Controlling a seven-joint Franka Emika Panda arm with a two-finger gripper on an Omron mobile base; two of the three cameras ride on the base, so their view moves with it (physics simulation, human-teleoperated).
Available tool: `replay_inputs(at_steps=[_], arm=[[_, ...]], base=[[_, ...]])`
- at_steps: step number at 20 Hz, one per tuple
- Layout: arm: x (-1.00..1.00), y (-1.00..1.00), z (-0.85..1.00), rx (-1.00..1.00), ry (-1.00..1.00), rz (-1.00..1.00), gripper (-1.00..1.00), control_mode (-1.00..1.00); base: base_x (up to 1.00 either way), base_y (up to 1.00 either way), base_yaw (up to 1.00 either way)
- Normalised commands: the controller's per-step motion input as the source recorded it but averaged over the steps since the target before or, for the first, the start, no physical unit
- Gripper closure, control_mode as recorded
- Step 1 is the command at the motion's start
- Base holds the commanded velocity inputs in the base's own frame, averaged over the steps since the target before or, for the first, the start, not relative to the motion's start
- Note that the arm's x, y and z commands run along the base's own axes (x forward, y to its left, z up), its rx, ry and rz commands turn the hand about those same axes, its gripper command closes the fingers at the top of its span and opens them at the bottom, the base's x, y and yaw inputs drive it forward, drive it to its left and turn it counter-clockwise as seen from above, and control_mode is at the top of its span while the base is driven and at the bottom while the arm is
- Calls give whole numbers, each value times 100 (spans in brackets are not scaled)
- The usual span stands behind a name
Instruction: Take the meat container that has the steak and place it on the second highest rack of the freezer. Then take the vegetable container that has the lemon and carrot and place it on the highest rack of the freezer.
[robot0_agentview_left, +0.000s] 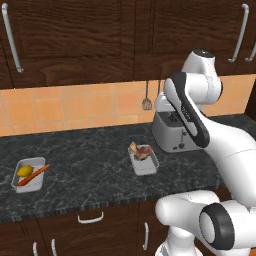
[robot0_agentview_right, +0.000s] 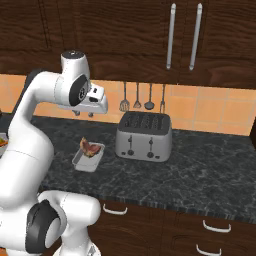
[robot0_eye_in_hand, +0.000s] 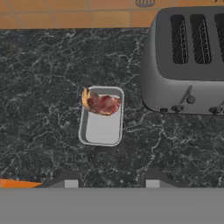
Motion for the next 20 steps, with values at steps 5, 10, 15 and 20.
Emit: replay_inputs(at_steps=[5, 10, 15, 20], arm=[[-29, 14, -4, 0, 0, 0, -100, -100], [-24, 40, -51, 0, 4, -17, -100, -100], [-2, 39, -74, 0, 3, -35, -100, -100], [2, 7, -73, 0, 1, -33, -100, -100]], base=[[0, 0, 0], [0, 0, 0], [0, 0, 0], [0, 0, 0]])
